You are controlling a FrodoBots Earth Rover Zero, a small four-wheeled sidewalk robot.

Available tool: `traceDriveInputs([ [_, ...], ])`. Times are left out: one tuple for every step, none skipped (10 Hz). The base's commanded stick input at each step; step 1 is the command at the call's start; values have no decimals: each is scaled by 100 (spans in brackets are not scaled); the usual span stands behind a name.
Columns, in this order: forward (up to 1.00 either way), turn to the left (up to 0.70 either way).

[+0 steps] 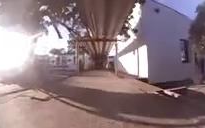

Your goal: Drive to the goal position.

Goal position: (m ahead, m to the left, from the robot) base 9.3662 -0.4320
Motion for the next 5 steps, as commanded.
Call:
traceDriveInputs([
  [70, 0],
  [70, 0],
  [70, 0],
  [70, 0],
  [70, 0],
])
